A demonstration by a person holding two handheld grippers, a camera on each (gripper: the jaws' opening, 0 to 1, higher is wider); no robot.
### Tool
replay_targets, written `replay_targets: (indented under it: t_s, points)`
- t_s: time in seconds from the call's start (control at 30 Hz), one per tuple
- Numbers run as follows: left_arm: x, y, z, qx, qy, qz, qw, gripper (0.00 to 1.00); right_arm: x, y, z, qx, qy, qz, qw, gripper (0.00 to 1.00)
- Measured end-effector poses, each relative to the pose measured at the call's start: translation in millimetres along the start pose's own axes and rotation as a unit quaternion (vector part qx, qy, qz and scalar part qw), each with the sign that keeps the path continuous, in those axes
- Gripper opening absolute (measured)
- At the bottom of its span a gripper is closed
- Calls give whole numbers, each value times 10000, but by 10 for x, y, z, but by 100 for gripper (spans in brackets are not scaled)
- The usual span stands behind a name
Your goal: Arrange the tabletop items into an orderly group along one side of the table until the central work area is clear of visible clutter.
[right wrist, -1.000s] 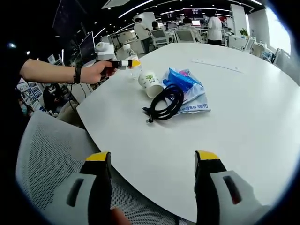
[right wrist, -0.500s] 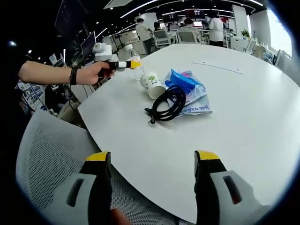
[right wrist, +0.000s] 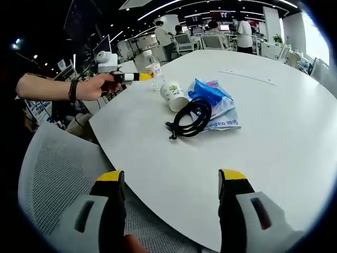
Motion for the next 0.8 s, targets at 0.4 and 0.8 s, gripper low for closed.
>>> replay_targets:
  t_s: [0.4,0.8]
  points:
    - [-411,-189,-173,108,56,-393,9992,67,18,29,-5,-17,23,83,10000,72]
    - [-669,-259,-291,50,66,-516,9986,69,62,73,-45,-124,158,204,9996,72]
Point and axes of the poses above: the point that each gripper's makers call its tool centre point, and the gripper's own axes: x roughly forward along the fingers, y roughly to its left, z roughly out of its top, the point moved 5 cm from there along -x, roughly backward along the fingers, and after that the axes turned 8 degrees about z, right-handed, at the moved point
